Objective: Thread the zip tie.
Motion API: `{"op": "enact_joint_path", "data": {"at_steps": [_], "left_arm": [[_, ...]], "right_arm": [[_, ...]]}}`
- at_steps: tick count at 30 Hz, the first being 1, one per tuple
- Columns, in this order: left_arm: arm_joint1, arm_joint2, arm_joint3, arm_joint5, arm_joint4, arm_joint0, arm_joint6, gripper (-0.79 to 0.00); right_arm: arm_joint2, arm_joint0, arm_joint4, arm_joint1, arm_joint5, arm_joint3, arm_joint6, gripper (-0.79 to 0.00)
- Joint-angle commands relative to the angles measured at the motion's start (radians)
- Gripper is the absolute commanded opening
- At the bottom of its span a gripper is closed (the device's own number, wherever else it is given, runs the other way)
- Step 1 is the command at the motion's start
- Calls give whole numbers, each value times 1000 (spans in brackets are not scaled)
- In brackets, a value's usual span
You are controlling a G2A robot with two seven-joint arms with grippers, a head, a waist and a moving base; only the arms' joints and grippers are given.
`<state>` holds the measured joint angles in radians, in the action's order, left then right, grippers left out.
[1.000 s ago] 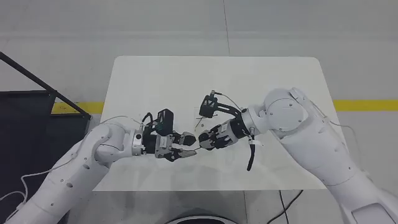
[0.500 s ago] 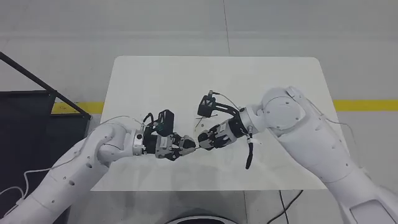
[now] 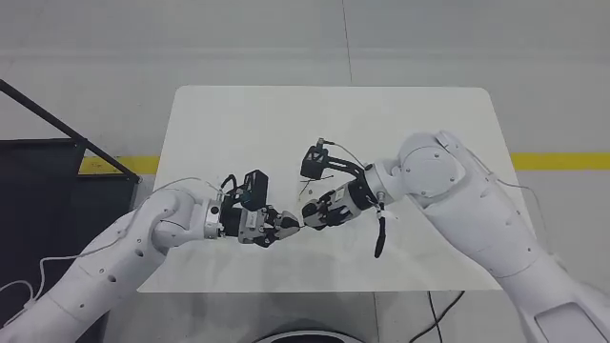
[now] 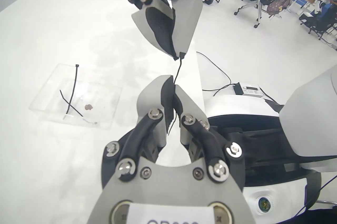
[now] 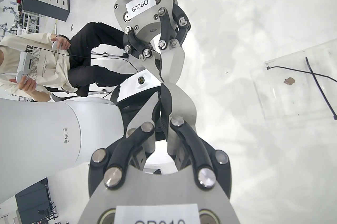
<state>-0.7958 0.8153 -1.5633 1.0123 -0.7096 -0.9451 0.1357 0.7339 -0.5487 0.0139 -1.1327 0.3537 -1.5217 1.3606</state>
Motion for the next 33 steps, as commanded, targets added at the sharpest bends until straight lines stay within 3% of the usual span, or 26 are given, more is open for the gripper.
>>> {"op": "enact_joint_path", "data": {"at_steps": [1,2,3,4,5,6,16,29,33], "left_arm": [[2,-6,4,0,-2,4,-10,-785],[3,-10,6,0,-3,6,-14,-785],[4,-12,9,0,-2,8,-19,-785],[4,-14,12,0,-2,10,-25,-785],[5,-15,18,0,-2,13,-29,-785],[6,-16,21,0,-2,15,-33,-785],[-3,8,73,0,40,12,-118,-785],[-23,41,94,-44,197,-21,-184,-785],[-23,41,94,-44,197,-21,-184,-785]], "right_arm": [[-1,2,0,-1,0,2,-1,-785],[-2,2,1,-1,-1,4,-1,-785],[-2,3,1,-1,-2,6,-3,-699],[-2,4,1,-2,-4,8,-6,-462],[-2,4,2,-2,-4,9,-8,-160],[-1,5,2,-2,-4,11,-10,0],[76,-52,15,21,66,9,-72,0],[229,-320,-167,71,419,-84,-423,0],[235,-330,-215,74,430,-90,-420,0]]}}
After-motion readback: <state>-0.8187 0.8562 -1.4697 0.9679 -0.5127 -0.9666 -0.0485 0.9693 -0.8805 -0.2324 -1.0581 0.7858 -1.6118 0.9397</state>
